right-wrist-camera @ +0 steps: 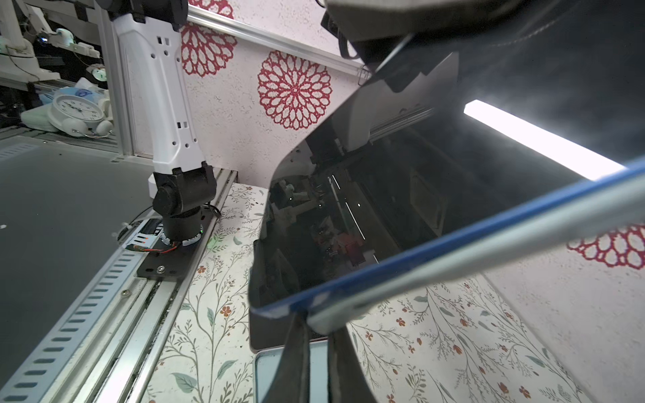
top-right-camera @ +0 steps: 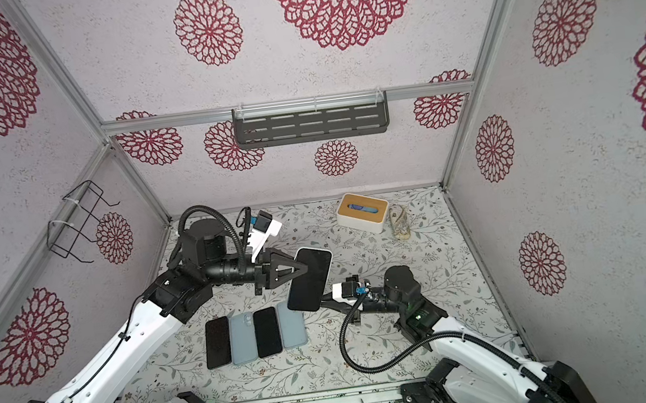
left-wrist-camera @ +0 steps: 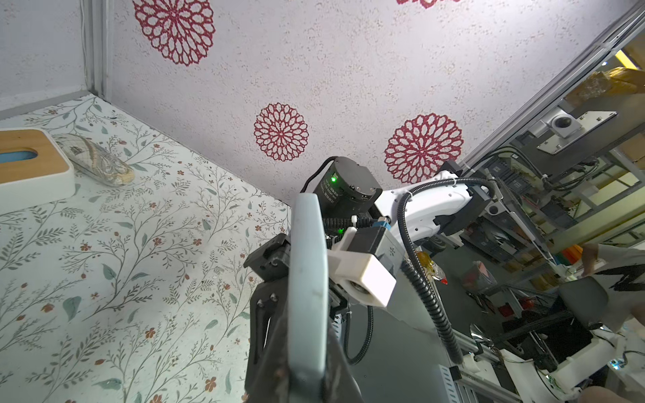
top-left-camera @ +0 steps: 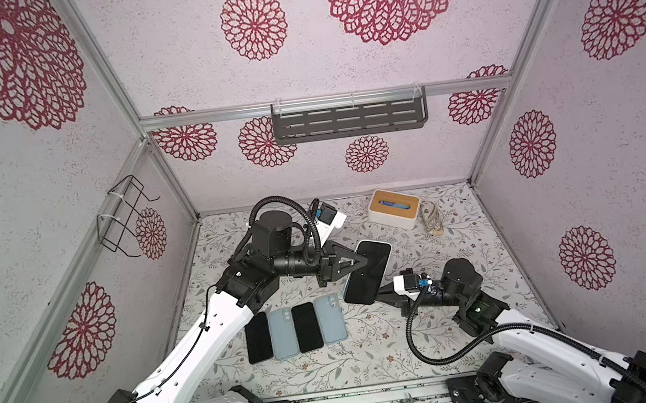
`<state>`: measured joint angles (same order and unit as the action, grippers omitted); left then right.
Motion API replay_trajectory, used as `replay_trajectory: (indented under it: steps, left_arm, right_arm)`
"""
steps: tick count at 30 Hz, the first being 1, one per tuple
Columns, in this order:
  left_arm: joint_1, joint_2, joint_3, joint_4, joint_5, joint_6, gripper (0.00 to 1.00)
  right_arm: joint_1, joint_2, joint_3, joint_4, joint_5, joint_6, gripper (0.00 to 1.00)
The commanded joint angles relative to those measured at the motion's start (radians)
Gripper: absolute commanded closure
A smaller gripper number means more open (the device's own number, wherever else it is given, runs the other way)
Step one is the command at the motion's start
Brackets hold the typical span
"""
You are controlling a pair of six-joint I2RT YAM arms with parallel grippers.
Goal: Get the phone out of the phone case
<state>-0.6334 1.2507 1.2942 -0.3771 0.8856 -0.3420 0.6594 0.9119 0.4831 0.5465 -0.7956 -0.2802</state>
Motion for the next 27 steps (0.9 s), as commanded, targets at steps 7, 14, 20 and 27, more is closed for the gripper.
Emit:
replay_trajectory:
  steps: [7,14,20,27]
  left_arm:
    - [0.036,-0.073,-0.059,0.079,-0.101,-0.11,1.0]
    - [0.085,-0.119,-0.16,0.373,-0.236,-0.42,1.0]
    - [0.082,-0.03,-0.247,0.657,-0.296,-0.772,1.0]
    - [0.072,0.004,-0.284,0.78,-0.346,-0.921,1.0]
  right_arm:
    - [0.006,-0.182,-0.14,0.367,0.21,0.284,0.58]
    - [0.013,-0.281,-0.212,0.273,0.462,0.685,0.48]
    - [0.014,-0.179,-0.078,0.163,0.377,0.921,0.42]
    - [0.014,-0.153,-0.103,0.29,0.346,1.084,0.41]
